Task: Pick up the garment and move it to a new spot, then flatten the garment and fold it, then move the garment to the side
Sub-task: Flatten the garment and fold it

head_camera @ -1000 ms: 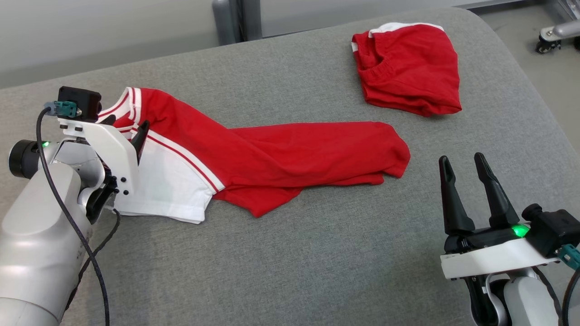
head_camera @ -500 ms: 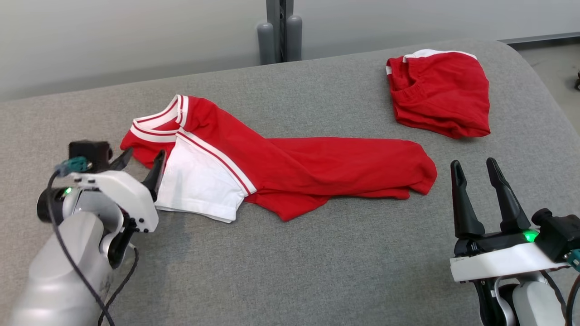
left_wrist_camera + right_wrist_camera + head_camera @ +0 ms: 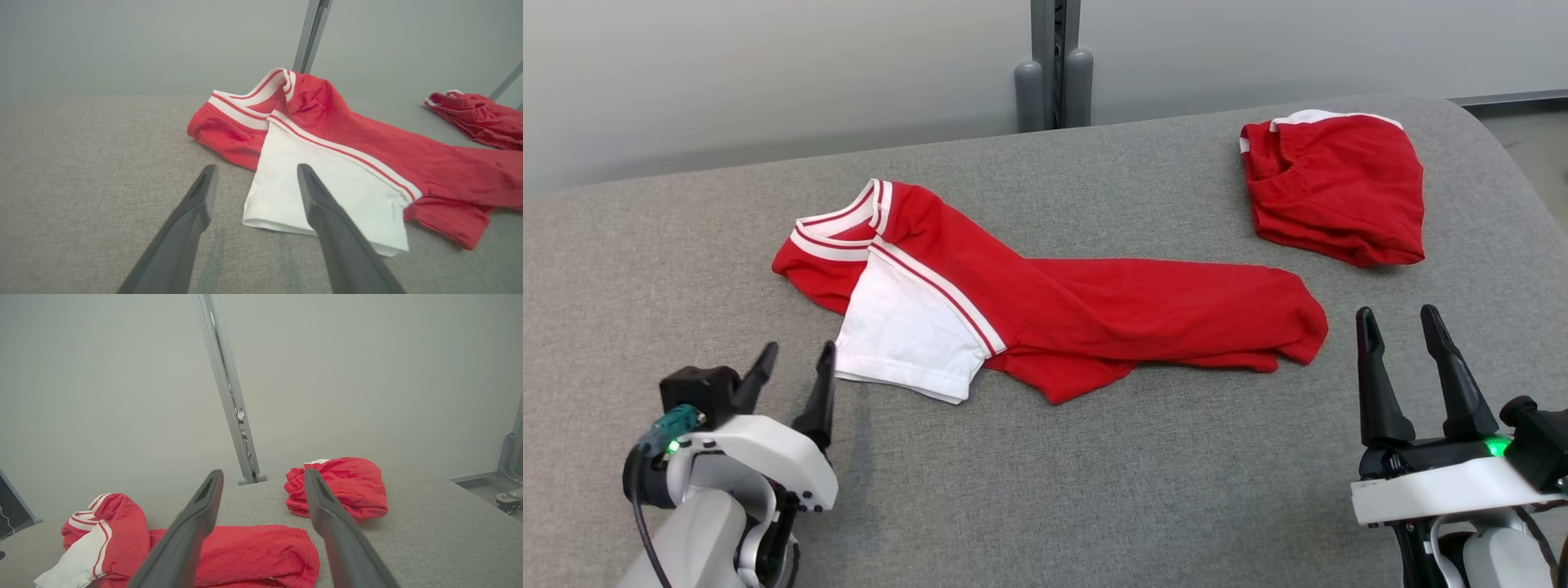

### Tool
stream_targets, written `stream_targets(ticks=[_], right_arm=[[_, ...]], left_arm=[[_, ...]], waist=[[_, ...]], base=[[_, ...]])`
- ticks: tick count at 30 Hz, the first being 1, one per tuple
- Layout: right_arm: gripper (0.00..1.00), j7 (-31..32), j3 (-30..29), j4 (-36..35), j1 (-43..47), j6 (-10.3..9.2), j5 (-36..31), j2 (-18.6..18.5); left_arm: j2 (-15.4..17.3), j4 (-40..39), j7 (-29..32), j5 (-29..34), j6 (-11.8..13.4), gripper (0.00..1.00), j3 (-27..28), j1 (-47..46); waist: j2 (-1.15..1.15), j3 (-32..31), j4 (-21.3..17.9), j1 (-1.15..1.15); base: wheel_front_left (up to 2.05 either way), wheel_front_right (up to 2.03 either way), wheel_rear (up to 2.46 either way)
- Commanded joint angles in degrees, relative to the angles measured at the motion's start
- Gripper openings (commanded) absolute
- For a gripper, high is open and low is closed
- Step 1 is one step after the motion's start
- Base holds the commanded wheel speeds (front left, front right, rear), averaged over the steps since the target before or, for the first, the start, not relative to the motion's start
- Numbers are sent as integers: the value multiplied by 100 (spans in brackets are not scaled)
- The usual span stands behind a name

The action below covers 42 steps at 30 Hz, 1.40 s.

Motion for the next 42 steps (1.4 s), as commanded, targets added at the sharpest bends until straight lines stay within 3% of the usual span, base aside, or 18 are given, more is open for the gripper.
stream_targets(ticks=[1, 8, 22, 27, 28, 30, 31, 32, 33, 42], right_arm=[[100, -17, -11, -20, 28, 2, -9, -22], [100, -17, 108, 5, -100, 2, 15, -38], [100, -17, 264, 94, -225, 2, 61, -13], [100, -17, 295, 108, -245, 2, 79, -2], [100, -17, 301, 112, -242, 2, 78, 1], [100, -17, 307, 123, -231, 2, 80, 4], [100, -17, 307, 123, -231, 2, 80, 4], [100, -17, 306, 129, -231, 2, 76, 5], [100, -17, 307, 134, -231, 2, 72, 8], [100, -16, 180, 124, -134, 2, 50, 18]], left_arm=[[5, -95, 82, -59, 35, 100, -25, 86], [72, -93, 797, -130, -6, 100, -189, -120], [-62, 1232, 2606, -615, -317, 100, -294, -1074], [-154, 1597, 2875, -660, -441, 100, -374, -1274], [-182, 1657, 2908, -668, -480, 93, -395, -1293], [-224, 1764, 2952, -691, -532, 43, -413, -1341], [-224, 1764, 2952, -691, -532, 43, -413, -1341], [-239, 1822, 2973, -695, -552, 18, -433, -1364], [-256, 1871, 2962, -701, -575, 0, -440, -1377], [-329, 1976, 2684, -643, -657, 0, -502, -1539]], waist=[[0, -3, 22, 0], [0, 70, -42, 0], [0, 217, -352, 0], [0, 241, -427, 0], [0, 237, -437, 0], [0, 226, -453, 0], [0, 226, -453, 0], [0, 221, -459, 0], [0, 213, -463, 0], [0, 30, -238, 0]], base=[[0, 0, 0], [0, 0, 0], [0, 0, 0], [0, 0, 0], [0, 0, 0], [0, 0, 0], [0, 0, 0], [0, 0, 0], [0, 0, 0], [0, 0, 0]])
